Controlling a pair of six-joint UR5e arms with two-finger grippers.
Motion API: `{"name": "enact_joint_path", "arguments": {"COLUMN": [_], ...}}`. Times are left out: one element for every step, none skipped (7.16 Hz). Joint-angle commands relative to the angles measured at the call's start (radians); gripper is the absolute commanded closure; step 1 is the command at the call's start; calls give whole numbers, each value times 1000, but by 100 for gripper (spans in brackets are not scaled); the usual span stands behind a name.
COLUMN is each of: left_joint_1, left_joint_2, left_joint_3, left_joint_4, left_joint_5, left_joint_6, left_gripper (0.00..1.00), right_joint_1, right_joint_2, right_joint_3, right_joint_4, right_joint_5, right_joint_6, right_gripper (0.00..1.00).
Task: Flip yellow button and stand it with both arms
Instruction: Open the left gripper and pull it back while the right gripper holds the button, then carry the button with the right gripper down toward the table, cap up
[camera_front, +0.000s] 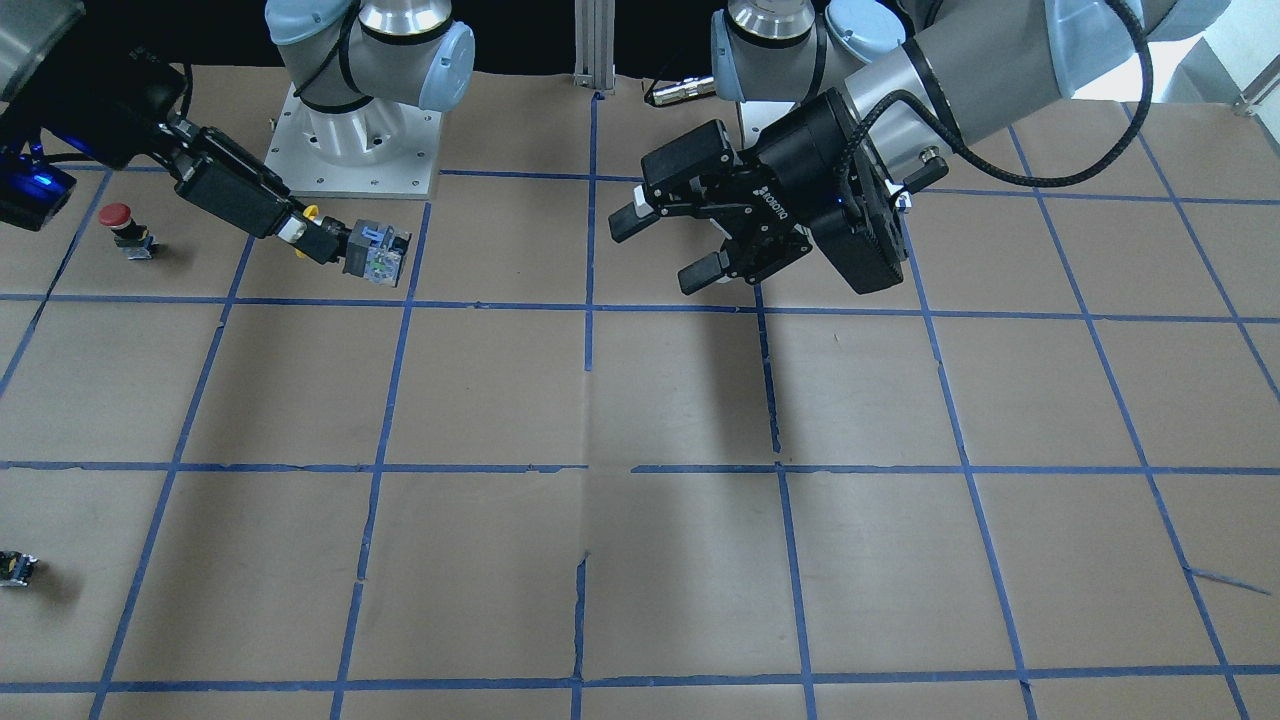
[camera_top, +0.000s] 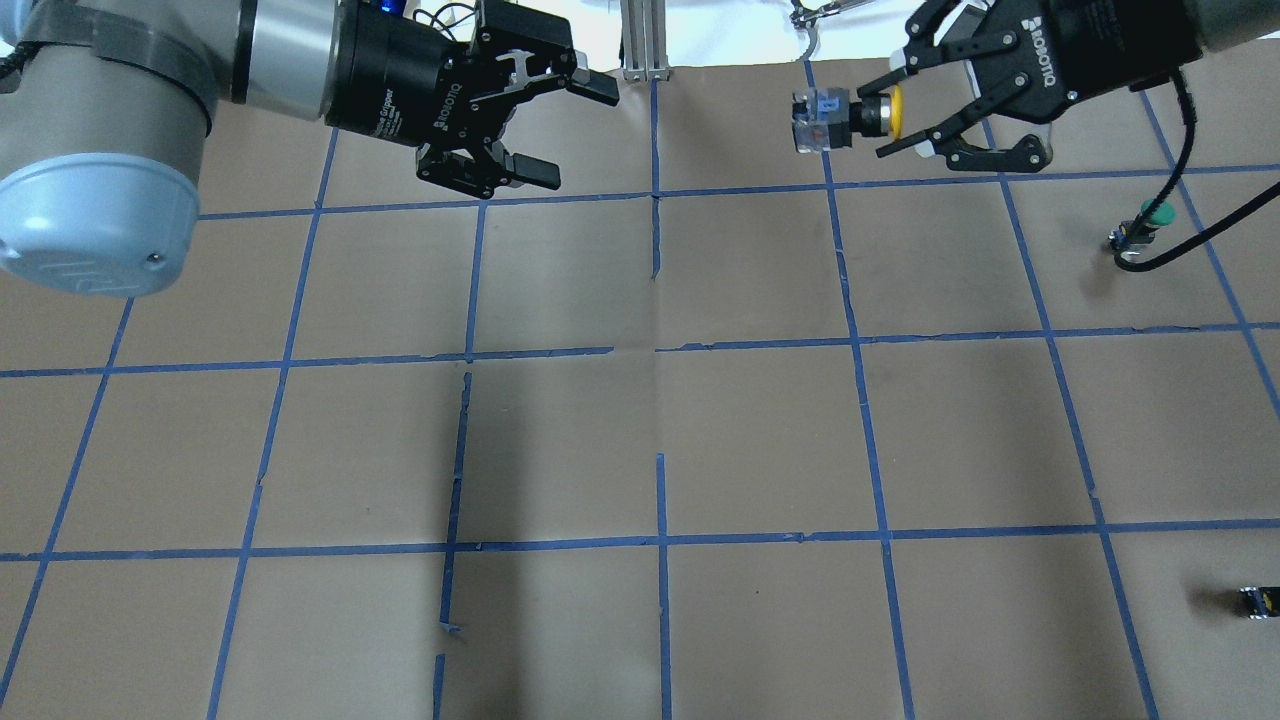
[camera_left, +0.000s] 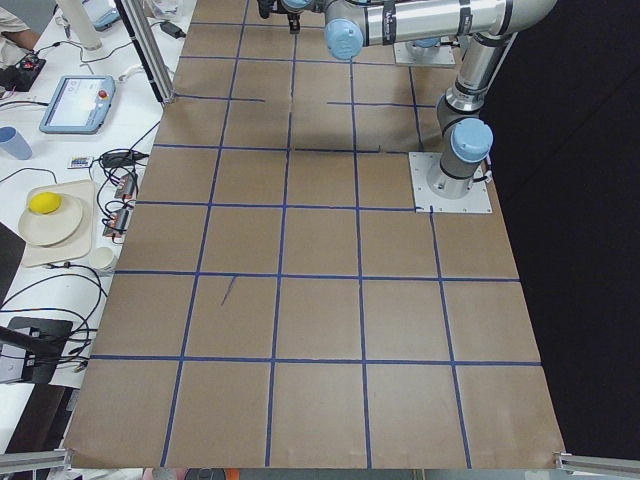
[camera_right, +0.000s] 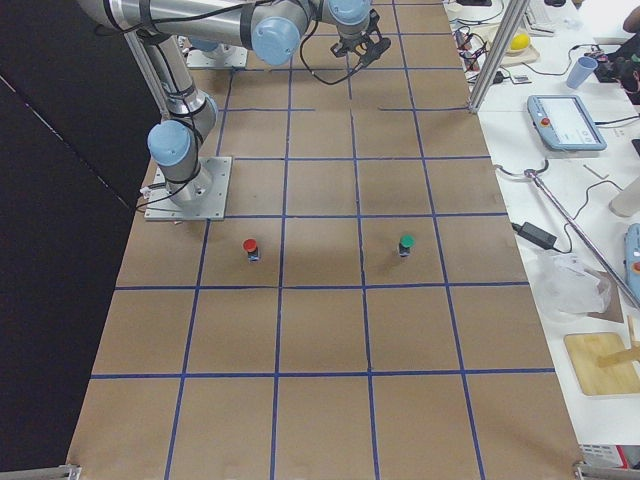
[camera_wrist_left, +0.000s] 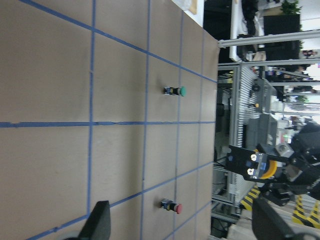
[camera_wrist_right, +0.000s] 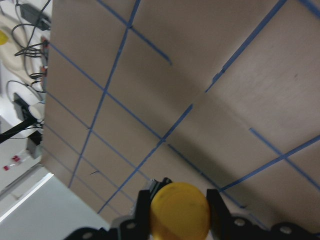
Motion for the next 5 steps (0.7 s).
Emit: {"name": "enact_joint_path", "arguments": {"left_joint_1": [-30, -43, -47, -52, -57], "left_joint_2": [-5, -11, -18, -16, -12], "left_joint_3": [10, 16, 19, 20, 22], "left_joint_4": [-8, -14, -17, -45, -71], "left_joint_5": [240, 332, 455, 535, 645], "left_joint_6": [0, 0, 3, 9, 15], "left_gripper": [1, 1, 0, 0, 0], "right_joint_1": [-2, -2, -2, -4, -23], "right_joint_2": [63, 92, 96, 100, 108], "right_joint_3": [1, -2, -1, 2, 2], "right_joint_4": [7, 3, -6, -5, -8], "right_joint_5": [-233, -316, -326, -365, -486], "right_joint_6": [-156, -208, -241, -280, -288], "right_gripper": [88, 91, 92, 91, 91]}}
